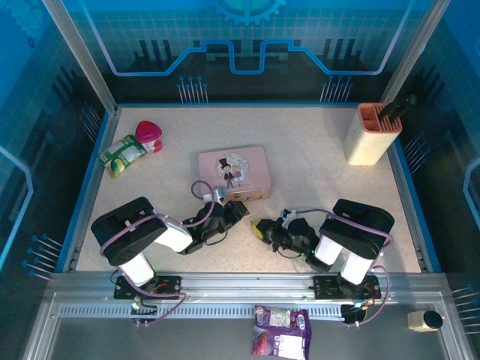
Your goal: Unlock the padlock with the key
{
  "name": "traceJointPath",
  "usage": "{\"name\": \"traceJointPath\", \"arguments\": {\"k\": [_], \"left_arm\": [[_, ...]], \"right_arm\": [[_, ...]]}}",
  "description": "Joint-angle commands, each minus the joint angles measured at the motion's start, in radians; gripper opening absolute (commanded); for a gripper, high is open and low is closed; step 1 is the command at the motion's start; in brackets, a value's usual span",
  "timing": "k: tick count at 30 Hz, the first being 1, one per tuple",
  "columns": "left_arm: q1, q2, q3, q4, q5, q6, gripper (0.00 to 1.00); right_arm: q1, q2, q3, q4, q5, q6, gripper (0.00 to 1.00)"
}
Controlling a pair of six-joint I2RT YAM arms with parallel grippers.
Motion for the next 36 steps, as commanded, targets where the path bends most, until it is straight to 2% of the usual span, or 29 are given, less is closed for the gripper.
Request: {"name": "traceJointPath", "arguments": {"k": [1,36], "left_arm": [[-0.021,-0.032,0.012,0.087,0.032,0.007,0.06],[-0.052,-0.001,-0.013,0.143,0.004,-0.009,0.05]], "right_arm": [[0.015,-0.013,0.004,0.016,0.027,-0.002,0.00],[0.003,-0.028,0.004,0.016,0.041,0.009,0.00]]}}
